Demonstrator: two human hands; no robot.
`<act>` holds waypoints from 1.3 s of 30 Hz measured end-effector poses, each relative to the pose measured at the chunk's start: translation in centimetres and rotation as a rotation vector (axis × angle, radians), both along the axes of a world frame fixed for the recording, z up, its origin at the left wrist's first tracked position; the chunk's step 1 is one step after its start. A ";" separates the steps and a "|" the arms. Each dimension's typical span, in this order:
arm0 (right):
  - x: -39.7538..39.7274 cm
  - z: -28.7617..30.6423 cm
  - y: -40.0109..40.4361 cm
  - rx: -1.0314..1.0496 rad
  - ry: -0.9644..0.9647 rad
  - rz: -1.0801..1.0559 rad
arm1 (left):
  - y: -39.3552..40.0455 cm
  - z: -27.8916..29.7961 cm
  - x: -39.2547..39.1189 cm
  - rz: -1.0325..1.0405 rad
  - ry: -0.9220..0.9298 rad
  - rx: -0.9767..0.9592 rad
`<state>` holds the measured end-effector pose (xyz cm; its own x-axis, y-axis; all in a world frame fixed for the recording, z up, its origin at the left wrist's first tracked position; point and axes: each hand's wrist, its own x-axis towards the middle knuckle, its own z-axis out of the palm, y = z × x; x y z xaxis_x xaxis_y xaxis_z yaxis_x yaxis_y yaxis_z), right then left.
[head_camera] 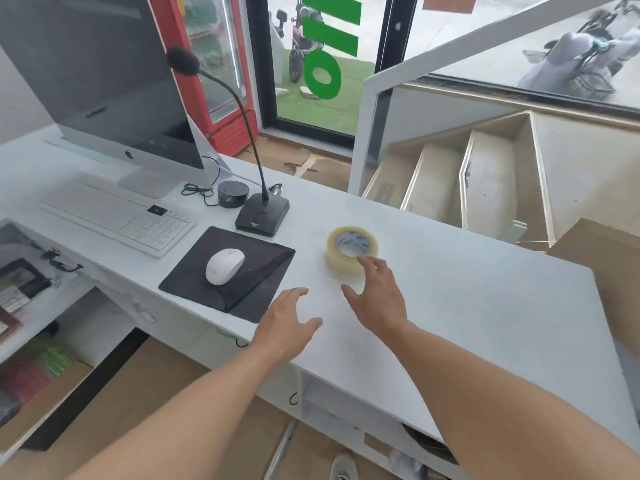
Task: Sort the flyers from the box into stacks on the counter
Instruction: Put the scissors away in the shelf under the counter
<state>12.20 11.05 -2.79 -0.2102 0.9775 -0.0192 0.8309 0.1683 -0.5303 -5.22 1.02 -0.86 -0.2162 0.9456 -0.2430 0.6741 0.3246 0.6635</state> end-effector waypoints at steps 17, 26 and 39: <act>1.0 -1.5 9.4 -0.162 0.023 0.112 | 11.0 -2.2 3.4 -0.115 0.127 -0.048; 2.5 -1.0 4.3 -0.218 0.086 0.057 | 7.7 -2.6 3.2 -0.136 0.130 -0.047; 1.2 -2.5 -15.7 -0.113 0.280 -0.070 | -7.5 -5.0 0.4 -0.113 -0.043 0.011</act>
